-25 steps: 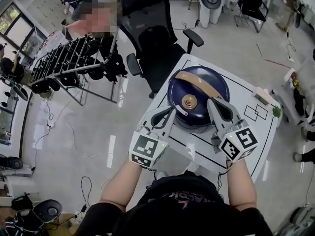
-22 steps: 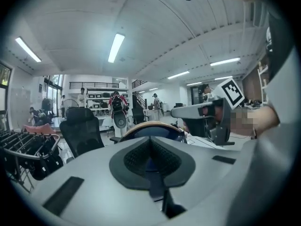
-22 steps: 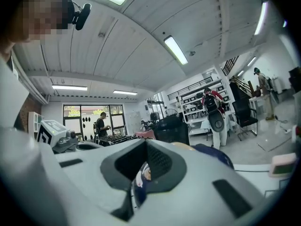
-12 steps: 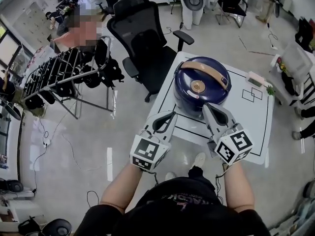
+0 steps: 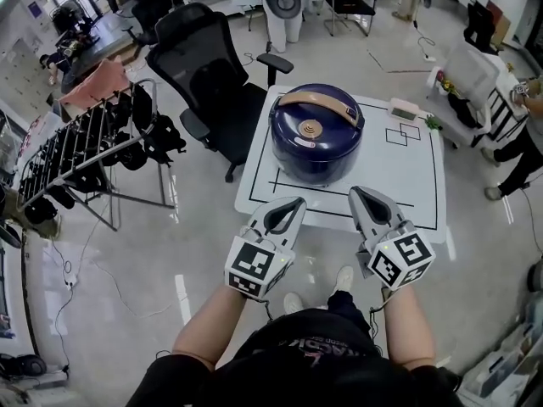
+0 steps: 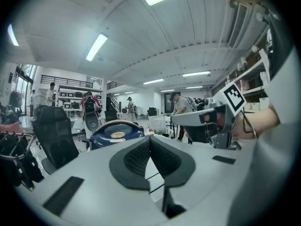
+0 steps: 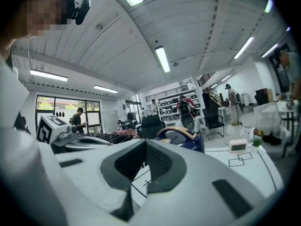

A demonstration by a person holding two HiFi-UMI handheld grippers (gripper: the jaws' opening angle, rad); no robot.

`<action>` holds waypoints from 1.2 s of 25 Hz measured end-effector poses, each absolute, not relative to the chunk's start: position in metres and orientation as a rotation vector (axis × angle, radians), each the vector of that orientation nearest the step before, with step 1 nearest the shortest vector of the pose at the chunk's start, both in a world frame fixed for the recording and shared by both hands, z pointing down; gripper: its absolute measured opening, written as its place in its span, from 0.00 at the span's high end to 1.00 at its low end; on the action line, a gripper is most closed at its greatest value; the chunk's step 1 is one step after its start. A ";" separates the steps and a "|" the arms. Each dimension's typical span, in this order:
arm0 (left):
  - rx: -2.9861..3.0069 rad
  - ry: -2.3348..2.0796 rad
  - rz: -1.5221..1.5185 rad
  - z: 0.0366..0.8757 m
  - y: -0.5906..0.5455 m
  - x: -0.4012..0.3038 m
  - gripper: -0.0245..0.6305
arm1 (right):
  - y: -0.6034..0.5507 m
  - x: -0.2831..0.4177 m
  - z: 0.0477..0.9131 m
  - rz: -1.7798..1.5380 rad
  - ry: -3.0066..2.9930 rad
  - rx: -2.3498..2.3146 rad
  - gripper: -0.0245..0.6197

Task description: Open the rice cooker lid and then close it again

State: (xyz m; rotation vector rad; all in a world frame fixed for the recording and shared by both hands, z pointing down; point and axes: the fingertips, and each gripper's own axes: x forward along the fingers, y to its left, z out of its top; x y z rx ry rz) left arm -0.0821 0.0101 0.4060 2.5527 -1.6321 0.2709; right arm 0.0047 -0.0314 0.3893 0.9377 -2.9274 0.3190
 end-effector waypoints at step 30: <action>2.282 -1.968 0.251 0.408 0.032 0.084 0.96 | -0.026 0.159 0.385 0.273 -3.036 0.544 0.96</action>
